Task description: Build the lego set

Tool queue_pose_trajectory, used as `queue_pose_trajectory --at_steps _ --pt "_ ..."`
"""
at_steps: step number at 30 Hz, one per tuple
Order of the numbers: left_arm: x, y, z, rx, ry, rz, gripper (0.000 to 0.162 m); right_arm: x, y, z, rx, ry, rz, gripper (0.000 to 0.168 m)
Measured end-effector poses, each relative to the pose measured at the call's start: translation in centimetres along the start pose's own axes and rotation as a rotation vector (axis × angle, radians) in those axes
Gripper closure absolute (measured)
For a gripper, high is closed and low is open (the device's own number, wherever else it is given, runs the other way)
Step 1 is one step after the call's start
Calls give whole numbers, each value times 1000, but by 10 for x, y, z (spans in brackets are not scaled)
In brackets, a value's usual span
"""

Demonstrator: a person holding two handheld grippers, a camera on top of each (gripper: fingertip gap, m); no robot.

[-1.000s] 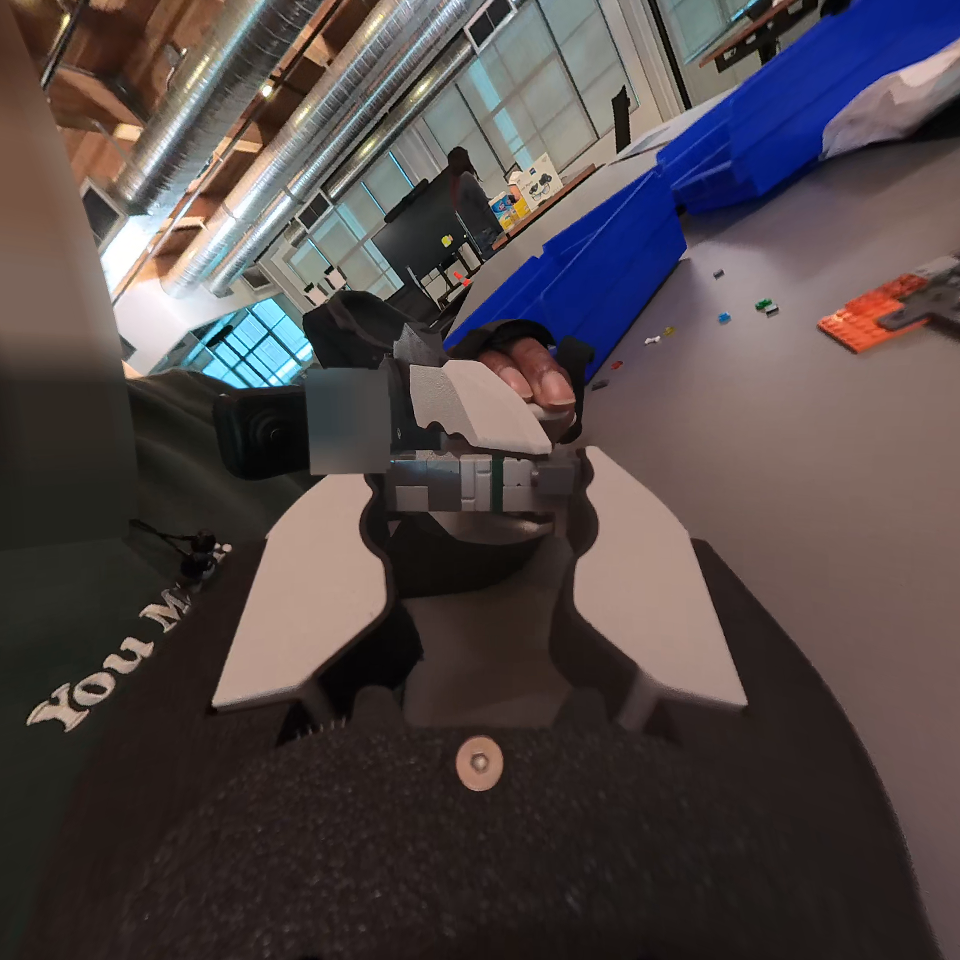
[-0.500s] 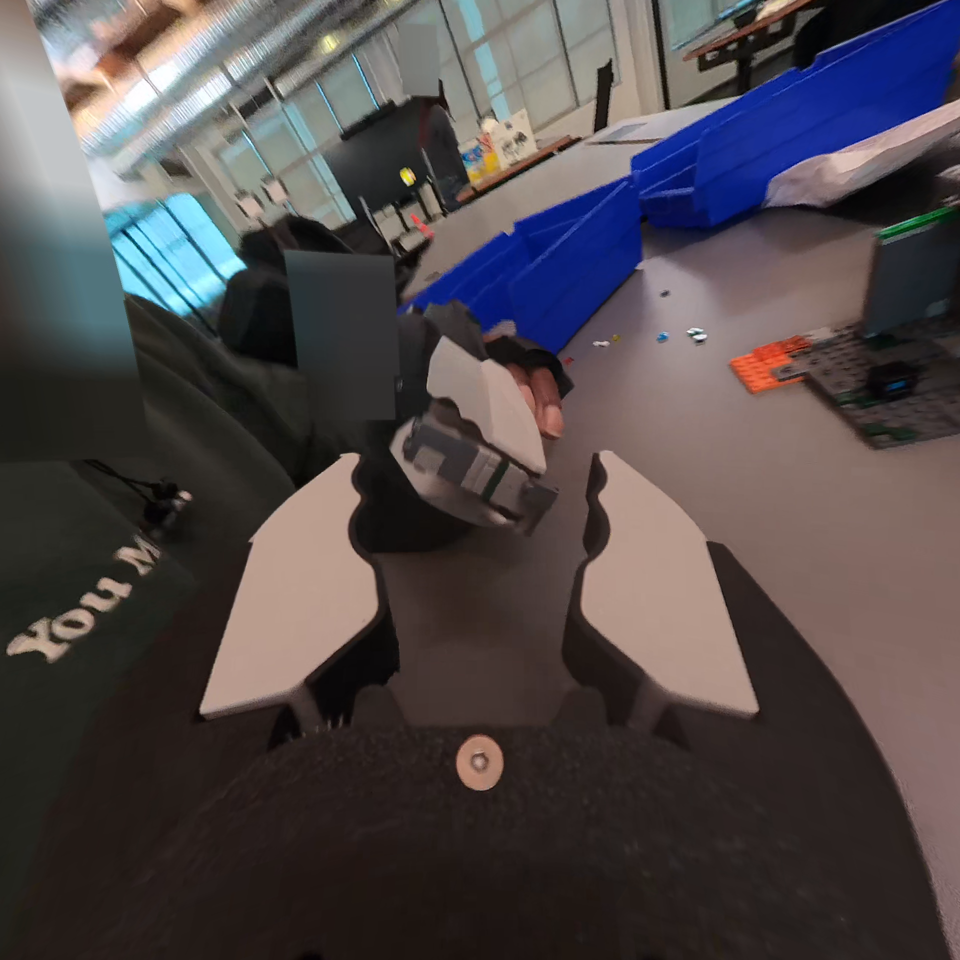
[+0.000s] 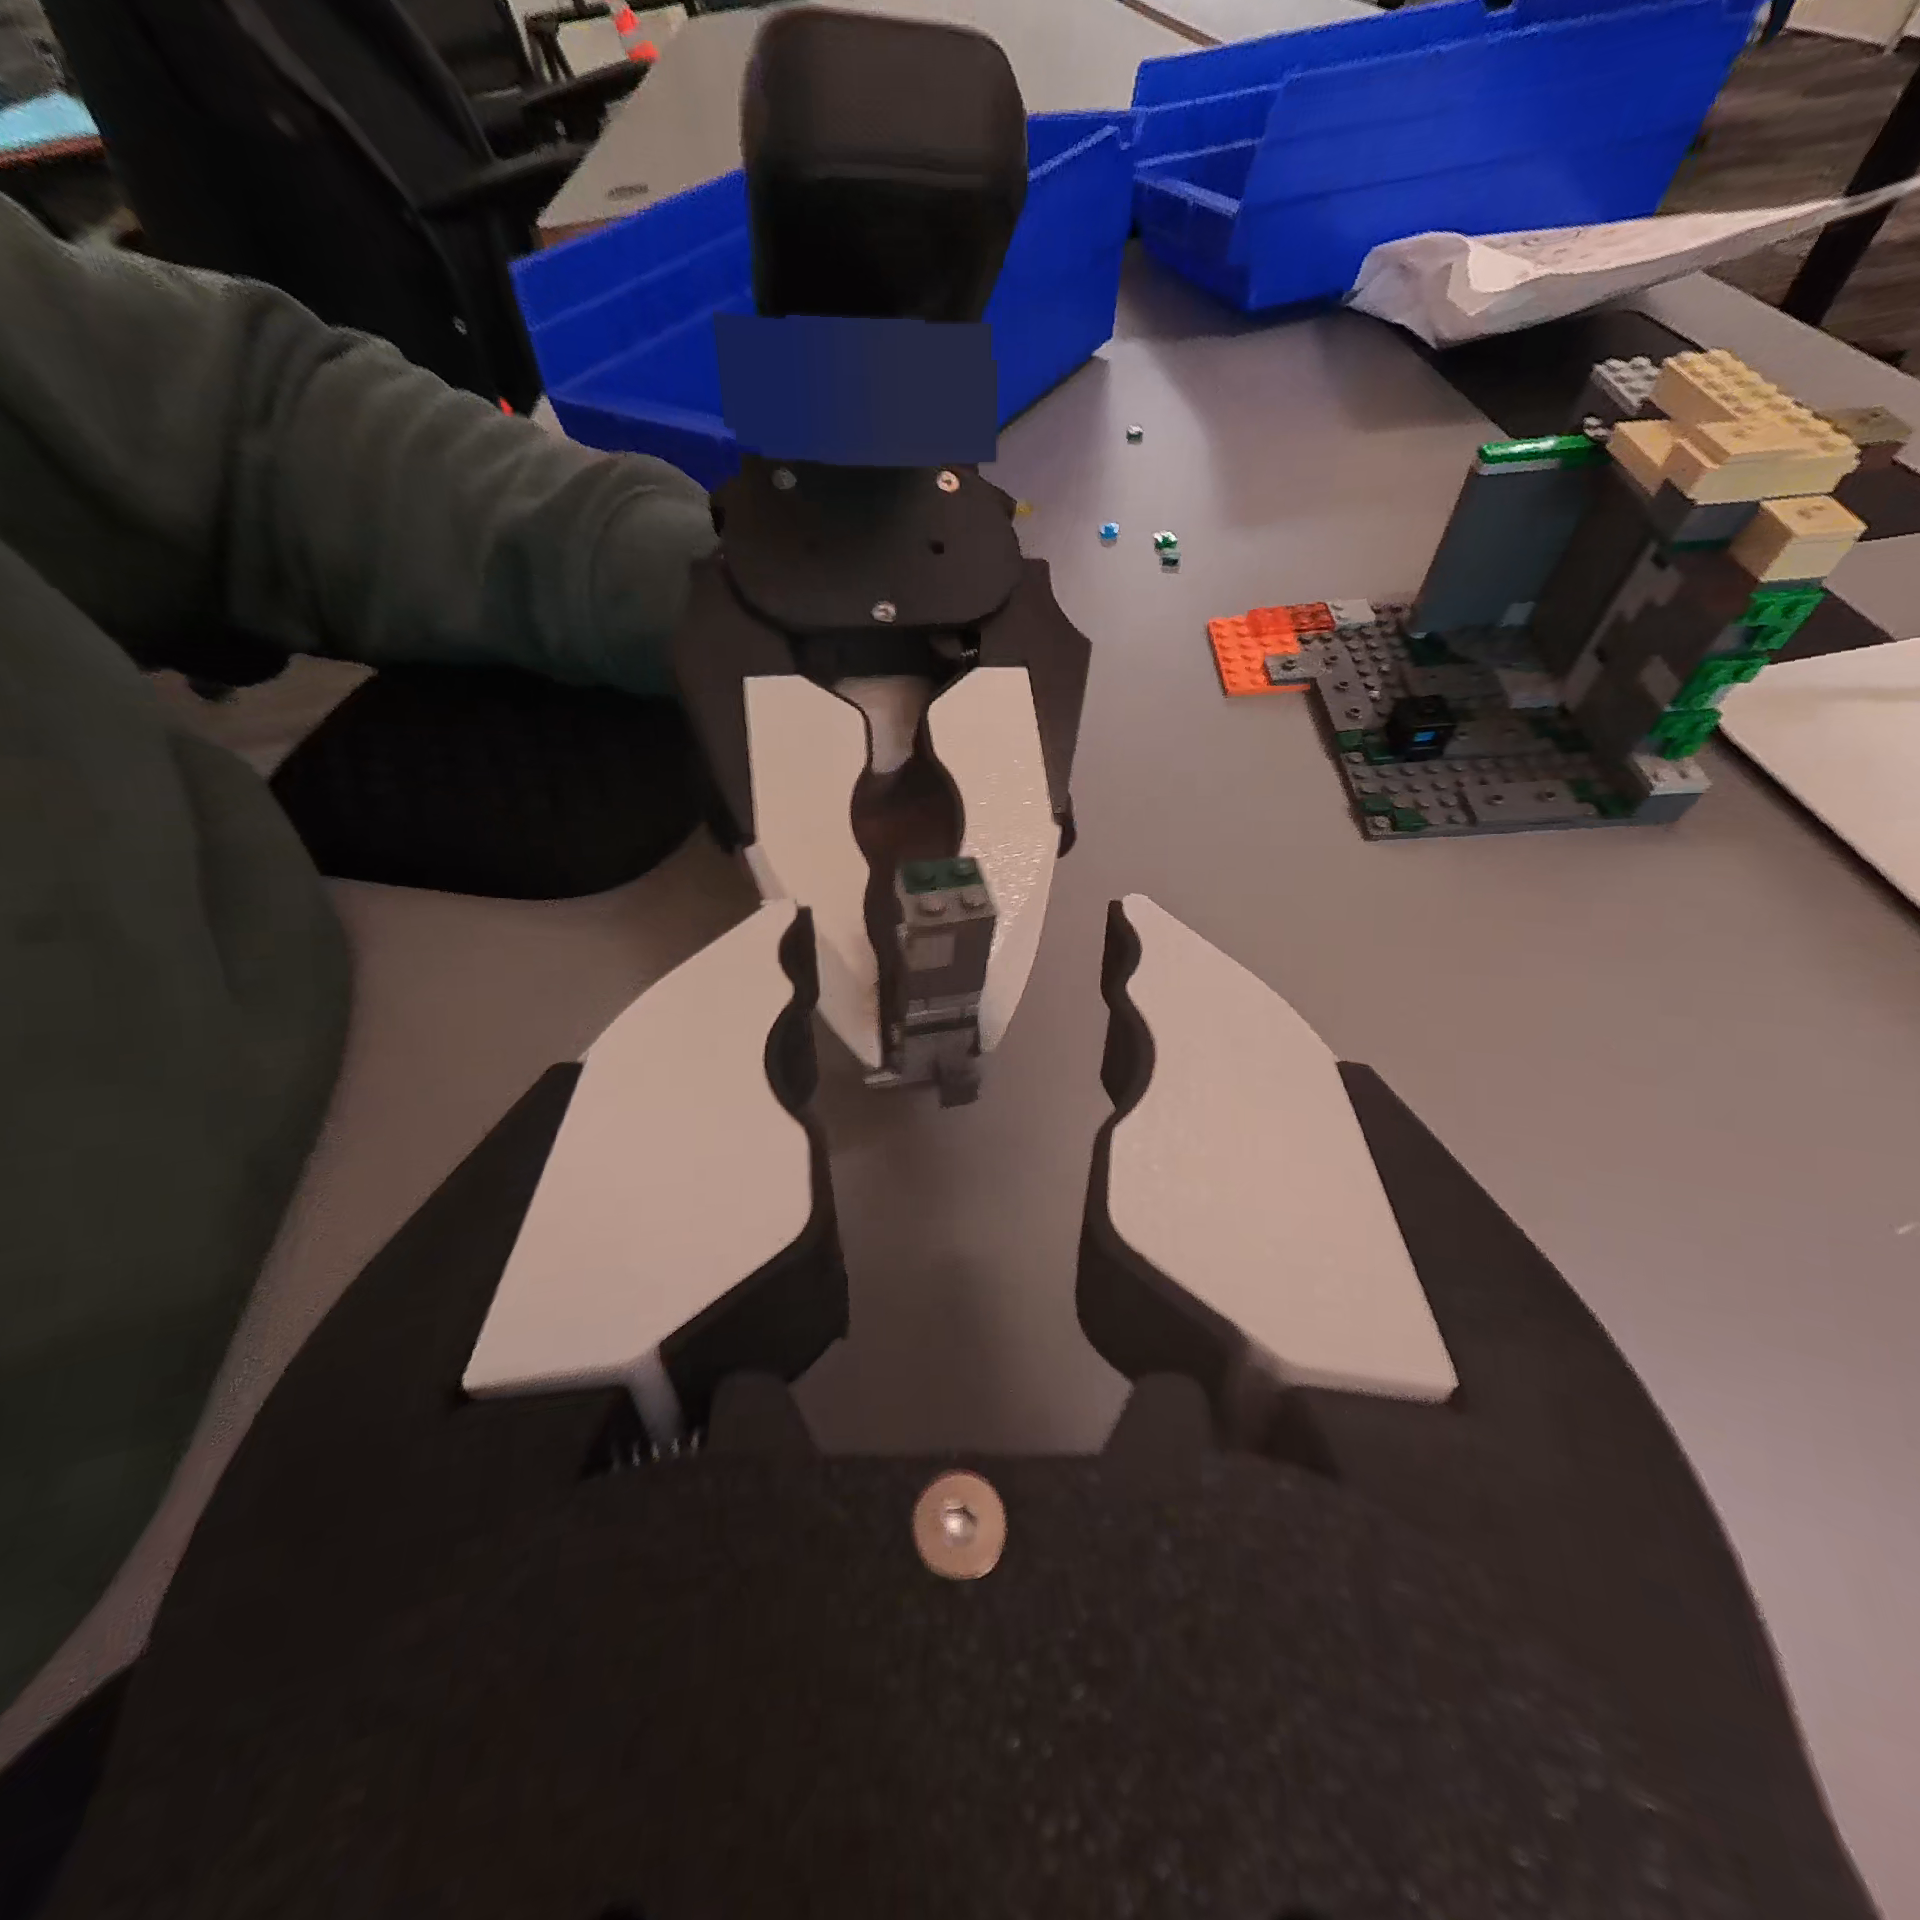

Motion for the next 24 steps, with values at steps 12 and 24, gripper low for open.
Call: queue_pose_trajectory --at_steps 12,24 --pt "3 21 -8 57 4 -17 139 -11 -20 -2 16 -42 -38 150" --pt "15 35 42 444 -107 -101 136 -1 -58 -18 -224 -70 123 150"
Point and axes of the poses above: each gripper's, where its closed fingertips meet, z back along the fingers, x out of its top, y = z × x across the jaws, the point moved 8 cm from there along z, back along the fingers, and after that the axes turned 15 degrees about -y, right-handed, at the moved point
